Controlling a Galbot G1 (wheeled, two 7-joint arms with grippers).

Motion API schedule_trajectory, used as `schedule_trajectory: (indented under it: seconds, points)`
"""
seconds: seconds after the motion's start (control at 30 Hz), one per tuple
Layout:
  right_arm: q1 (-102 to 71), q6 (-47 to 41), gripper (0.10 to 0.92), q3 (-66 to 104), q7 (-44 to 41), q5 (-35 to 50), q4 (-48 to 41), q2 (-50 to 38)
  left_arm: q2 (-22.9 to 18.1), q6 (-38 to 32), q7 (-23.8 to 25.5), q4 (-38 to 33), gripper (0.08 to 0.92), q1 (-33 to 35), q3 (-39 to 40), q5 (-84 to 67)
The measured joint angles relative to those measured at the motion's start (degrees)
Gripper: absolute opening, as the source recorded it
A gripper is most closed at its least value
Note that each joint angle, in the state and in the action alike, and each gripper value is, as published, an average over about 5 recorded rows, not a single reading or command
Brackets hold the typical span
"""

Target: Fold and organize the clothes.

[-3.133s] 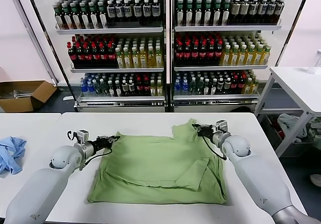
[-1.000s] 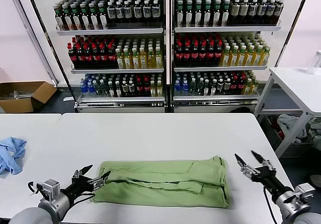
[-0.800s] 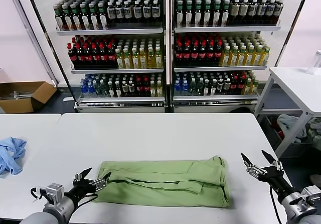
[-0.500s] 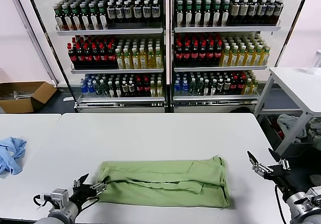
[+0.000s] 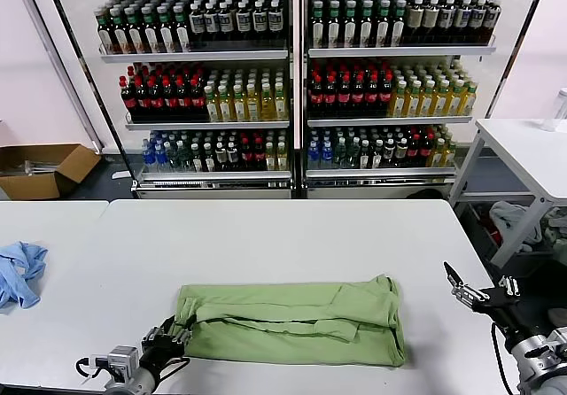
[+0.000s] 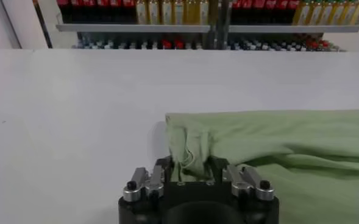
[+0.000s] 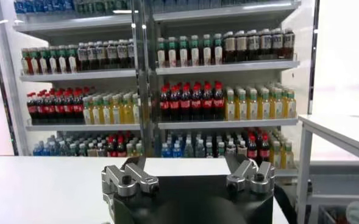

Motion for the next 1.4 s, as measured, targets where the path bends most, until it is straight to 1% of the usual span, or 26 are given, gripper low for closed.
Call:
schedule_trajectory:
  seconds: [0.33, 0.43, 0.6, 0.73, 0.9, 1.1, 1.23, 1.3, 1.4]
  points:
    - [0.6, 0.0, 0.823, -0.6, 0.4, 0.1, 0.2, 0.5, -1.1, -0.9, 0.6, 0.2, 0.135, 0.7, 0.3, 2.7]
    - [0.9, -0.1, 0.823, -0.7, 0.5, 0.1, 0.3, 0.6, -1.1, -1.3, 0.9, -0.1, 0.099, 1.0, -0.3, 3.4]
    - [1.5, -0.1, 0.823, -1.0, 0.5, 0.2, 0.1, 0.4, -0.8, -2.2, 1.7, -0.7, 0.098, 1.2, -3.7, 4.1]
    - [2.0, -0.1, 0.823, -1.5, 0.5, 0.2, -0.2, 0.5, 1.0, -3.0, 3.6, -0.3, 0.098, 1.3, -9.2, 3.5]
    - [2.1, 0.1, 0.823, -1.8, 0.5, 0.3, -0.3, 0.5, 5.2, -4.4, 7.3, 3.0, 0.098, 0.5, -17.3, 1.8]
    - [2.1, 0.3, 0.823, -2.0, 0.5, 0.3, -0.3, 0.5, 12.0, -6.7, 11.6, 8.3, 0.098, -0.9, -25.0, -0.3]
    - [2.1, 0.2, 0.823, -2.2, 0.5, 0.1, -0.2, 1.0, 14.6, -7.1, 13.0, 8.7, 0.098, -1.1, -27.0, -1.4]
    - [2.0, 0.2, 0.823, -2.3, 0.5, 0.1, -0.2, 1.2, 14.8, -7.0, 13.2, 7.3, 0.098, -1.0, -26.9, -1.6]
    - [1.7, 0.1, 0.823, -2.3, 0.5, 0.0, -0.2, 1.4, 13.9, -6.6, 13.0, 3.8, 0.098, -0.7, -25.0, -1.4]
